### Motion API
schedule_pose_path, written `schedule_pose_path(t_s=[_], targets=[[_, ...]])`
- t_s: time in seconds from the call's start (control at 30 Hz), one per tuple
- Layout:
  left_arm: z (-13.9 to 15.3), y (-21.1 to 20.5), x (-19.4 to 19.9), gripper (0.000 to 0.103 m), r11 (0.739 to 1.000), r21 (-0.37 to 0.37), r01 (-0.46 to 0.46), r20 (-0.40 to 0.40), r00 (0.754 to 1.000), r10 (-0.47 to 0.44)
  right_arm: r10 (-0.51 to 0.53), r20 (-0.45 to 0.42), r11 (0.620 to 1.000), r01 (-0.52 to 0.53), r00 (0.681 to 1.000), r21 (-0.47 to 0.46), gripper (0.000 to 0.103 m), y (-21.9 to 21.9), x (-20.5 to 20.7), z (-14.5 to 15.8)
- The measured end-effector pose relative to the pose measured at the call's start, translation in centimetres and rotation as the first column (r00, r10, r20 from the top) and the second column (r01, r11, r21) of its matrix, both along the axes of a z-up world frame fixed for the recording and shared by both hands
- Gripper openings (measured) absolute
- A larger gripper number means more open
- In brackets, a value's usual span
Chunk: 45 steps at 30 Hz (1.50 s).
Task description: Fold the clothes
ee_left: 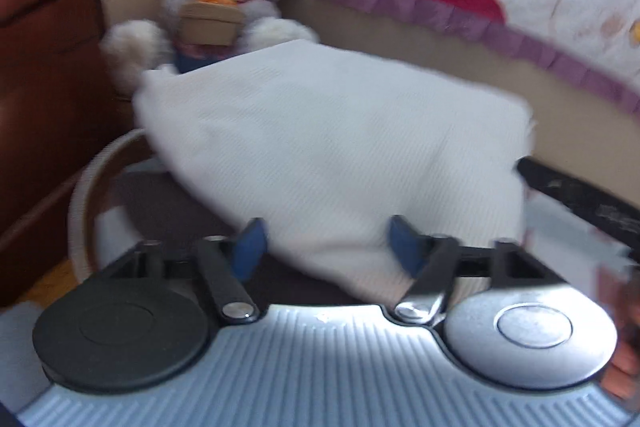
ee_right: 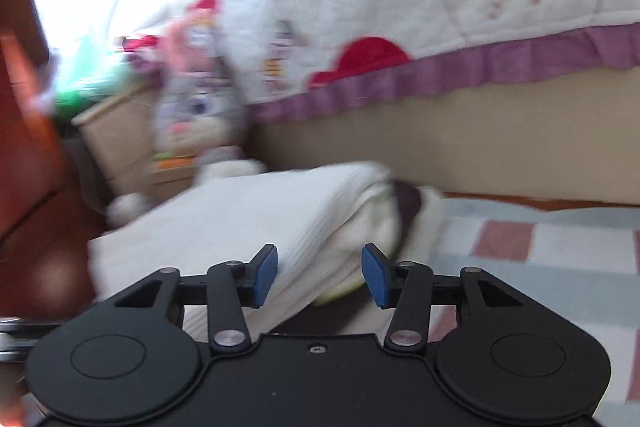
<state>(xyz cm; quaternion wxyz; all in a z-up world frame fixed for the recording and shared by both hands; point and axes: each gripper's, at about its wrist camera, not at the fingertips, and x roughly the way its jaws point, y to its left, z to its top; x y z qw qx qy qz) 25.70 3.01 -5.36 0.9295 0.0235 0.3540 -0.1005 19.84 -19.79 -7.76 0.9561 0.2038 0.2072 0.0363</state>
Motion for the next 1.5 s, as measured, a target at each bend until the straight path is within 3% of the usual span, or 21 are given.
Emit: schedule_pose_path(t_s=[0.1,0.2,0.37,0.57,0.7,0.77,1.0,1.07,1.17,1.33,1.5], targets=[[-0.6,1.2,-1.6,0.076,0.997,-0.073,-0.037,-0.003,0.999,0.037,0.114,0.000,0.992,-0.114,0.993,0.053,0.052,1.3,-2.0,-0.6],[-1.4,2.6,-2.4,0.081,0.987,-0.134,-0.091,-0.063,0.995,0.083,0.172,-0.041,0.984,-0.170,0.984,0.061,0.053,2.1,-3.0,-1.8],[-1.9,2.3,-4.7,0.083,0.998,-0.053,-0.042,-0.101,0.994,0.036,0.235,-0.151,0.969,-0.219,0.960,0.113,0.052,1.8,-5.0,-3.9],[-0.6,0.5,-8.2,0.088,0.999,0.038,-0.017,-0.086,0.996,0.020,0.161,-0.211,0.987,-0.152,0.964,0.060,0.053,-0.6,-9.1,-3.1],[0.9,-1.9,-11.2,0.100,0.997,0.072,-0.002,-0.027,1.000,0.004,0.034,-0.165,0.998,-0.043,0.986,-0.050,0.053,-2.5,-11.9,-0.9],[1.4,-2.9,-12.6,0.101,0.998,0.059,-0.001,-0.016,1.000,0.002,0.018,-0.161,0.998,-0.028,0.987,-0.058,0.053,-3.2,-13.0,0.1],[2.1,-5.7,-15.5,0.101,0.998,0.063,-0.006,-0.105,0.994,0.013,0.031,-0.161,0.995,-0.045,0.986,-0.085,0.053,-4.6,-16.9,2.6],[2.0,-6.7,-16.3,0.101,0.995,0.096,-0.003,-0.146,0.989,0.017,0.049,-0.164,0.994,-0.064,0.985,-0.088,0.053,-4.7,-17.7,3.2],[2.2,-8.4,-17.8,0.101,0.978,0.207,-0.019,-0.130,0.990,0.047,0.076,-0.168,0.992,-0.092,0.983,-0.092,0.053,-4.7,-18.9,4.0],[2.6,-9.6,-19.2,0.101,0.989,0.149,0.008,-0.188,0.982,0.020,0.095,-0.180,0.986,-0.117,0.979,-0.119,0.054,-4.7,-20.6,5.4],[3.0,-10.9,-20.6,0.101,0.990,0.139,0.028,-0.214,0.977,0.003,0.085,-0.227,0.978,-0.124,0.970,-0.165,0.057,-5.0,-22.1,6.1]])
